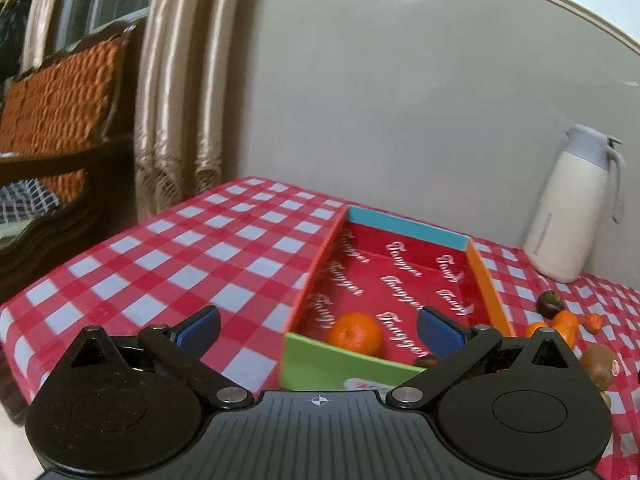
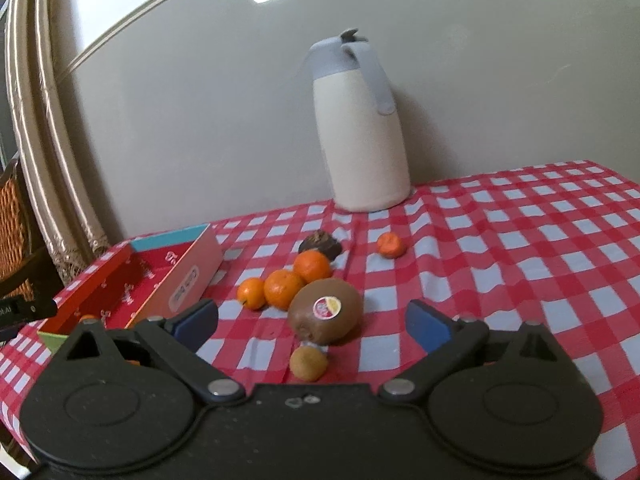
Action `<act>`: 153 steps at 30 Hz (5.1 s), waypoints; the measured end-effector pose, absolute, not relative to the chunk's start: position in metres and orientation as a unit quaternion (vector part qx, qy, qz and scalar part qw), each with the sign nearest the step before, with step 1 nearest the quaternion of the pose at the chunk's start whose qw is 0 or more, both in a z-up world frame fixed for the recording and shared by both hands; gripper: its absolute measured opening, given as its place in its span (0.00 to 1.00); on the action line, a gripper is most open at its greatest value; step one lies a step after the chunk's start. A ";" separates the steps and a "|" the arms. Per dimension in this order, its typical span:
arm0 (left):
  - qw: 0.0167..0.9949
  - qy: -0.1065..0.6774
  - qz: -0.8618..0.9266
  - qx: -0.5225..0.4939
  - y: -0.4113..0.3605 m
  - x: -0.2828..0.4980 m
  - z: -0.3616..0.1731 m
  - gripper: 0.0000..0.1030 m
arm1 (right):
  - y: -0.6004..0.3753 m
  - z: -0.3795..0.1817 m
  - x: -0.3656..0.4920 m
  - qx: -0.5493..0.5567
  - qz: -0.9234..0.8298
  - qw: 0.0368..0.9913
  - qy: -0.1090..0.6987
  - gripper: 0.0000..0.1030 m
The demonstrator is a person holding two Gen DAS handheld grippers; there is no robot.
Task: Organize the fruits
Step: 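Reach the right gripper to the small tan fruit and grasp it, then carry the tan fruit into the box and open the right gripper, then move the left gripper to the brown kiwi and grasp it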
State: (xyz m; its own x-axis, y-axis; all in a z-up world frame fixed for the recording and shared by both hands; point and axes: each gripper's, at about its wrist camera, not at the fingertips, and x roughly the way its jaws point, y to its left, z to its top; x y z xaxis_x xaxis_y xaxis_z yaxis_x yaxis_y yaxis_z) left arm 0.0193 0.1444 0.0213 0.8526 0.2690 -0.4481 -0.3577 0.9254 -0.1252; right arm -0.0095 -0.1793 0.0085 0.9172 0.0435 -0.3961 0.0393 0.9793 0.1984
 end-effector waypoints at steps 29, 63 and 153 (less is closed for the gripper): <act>0.944 0.225 0.195 -0.144 0.196 -0.003 0.012 1.00 | -0.160 -0.017 0.026 0.094 -0.012 0.953 0.287 0.45; 0.941 0.226 0.200 -0.151 0.204 -0.005 0.010 1.00 | -0.155 -0.015 0.026 0.077 -0.004 0.957 0.280 0.24; 0.976 0.211 -0.037 0.042 0.002 0.028 0.012 1.00 | -0.236 0.018 -0.023 0.113 -0.113 0.977 0.143 1.00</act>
State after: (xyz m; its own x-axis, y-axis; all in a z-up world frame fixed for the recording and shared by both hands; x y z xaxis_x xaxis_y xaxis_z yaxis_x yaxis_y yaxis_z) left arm 0.0279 0.0021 0.0116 0.9084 -0.0549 -0.4144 0.0899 0.9938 0.0655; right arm -0.0232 -0.2361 0.0183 0.9334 -0.1888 -0.3052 0.2537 0.9486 0.1892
